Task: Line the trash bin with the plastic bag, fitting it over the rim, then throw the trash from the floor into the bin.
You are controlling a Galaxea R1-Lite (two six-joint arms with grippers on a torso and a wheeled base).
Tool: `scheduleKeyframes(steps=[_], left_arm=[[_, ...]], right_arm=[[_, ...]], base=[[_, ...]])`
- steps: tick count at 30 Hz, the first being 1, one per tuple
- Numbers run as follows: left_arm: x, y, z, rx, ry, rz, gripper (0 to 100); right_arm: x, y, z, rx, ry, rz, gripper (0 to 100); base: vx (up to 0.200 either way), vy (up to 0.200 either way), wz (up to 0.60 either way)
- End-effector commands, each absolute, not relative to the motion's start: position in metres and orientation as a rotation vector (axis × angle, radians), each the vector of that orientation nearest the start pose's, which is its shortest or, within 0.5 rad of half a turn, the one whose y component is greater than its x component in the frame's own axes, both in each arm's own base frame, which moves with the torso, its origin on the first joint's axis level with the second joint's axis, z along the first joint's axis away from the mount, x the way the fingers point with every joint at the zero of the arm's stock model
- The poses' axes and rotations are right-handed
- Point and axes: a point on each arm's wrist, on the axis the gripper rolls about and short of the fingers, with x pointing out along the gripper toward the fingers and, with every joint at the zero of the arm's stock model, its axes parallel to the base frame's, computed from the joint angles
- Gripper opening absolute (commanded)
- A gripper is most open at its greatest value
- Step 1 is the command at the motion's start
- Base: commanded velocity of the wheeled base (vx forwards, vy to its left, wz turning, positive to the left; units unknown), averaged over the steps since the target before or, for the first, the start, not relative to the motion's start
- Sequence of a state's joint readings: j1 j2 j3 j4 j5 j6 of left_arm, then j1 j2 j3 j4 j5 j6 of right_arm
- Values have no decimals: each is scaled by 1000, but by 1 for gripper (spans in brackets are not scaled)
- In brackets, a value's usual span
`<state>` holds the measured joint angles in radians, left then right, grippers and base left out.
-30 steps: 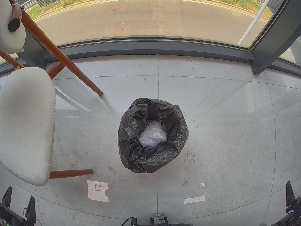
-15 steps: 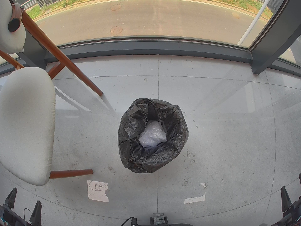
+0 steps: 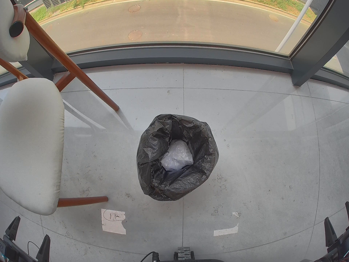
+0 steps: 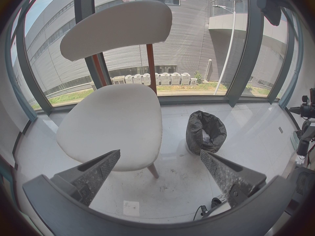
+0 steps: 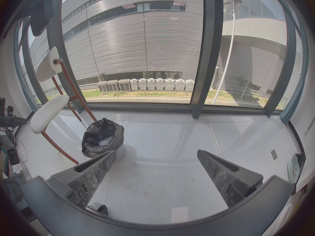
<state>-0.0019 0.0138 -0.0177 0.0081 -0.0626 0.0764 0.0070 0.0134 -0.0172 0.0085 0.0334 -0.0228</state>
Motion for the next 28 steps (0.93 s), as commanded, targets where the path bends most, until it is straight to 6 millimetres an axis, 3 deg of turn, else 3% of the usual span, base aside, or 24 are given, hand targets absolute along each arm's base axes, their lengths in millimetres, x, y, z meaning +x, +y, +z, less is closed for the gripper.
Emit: scheduleKeyframes(steps=[1, 8, 28], left_arm=[[-23, -1, 76, 78, 2, -66, 100], [-23, -1, 76, 2, 2, -37, 100], [-23, 0, 75, 6, 0, -15, 100]], right_arm=[[-23, 1, 75, -29, 9, 43, 100], [-23, 0, 75, -5, 8, 28, 100], [-23, 0, 75, 3, 9, 26, 100]], base=[[0, 0, 0], [0, 0, 0], [0, 0, 0]])
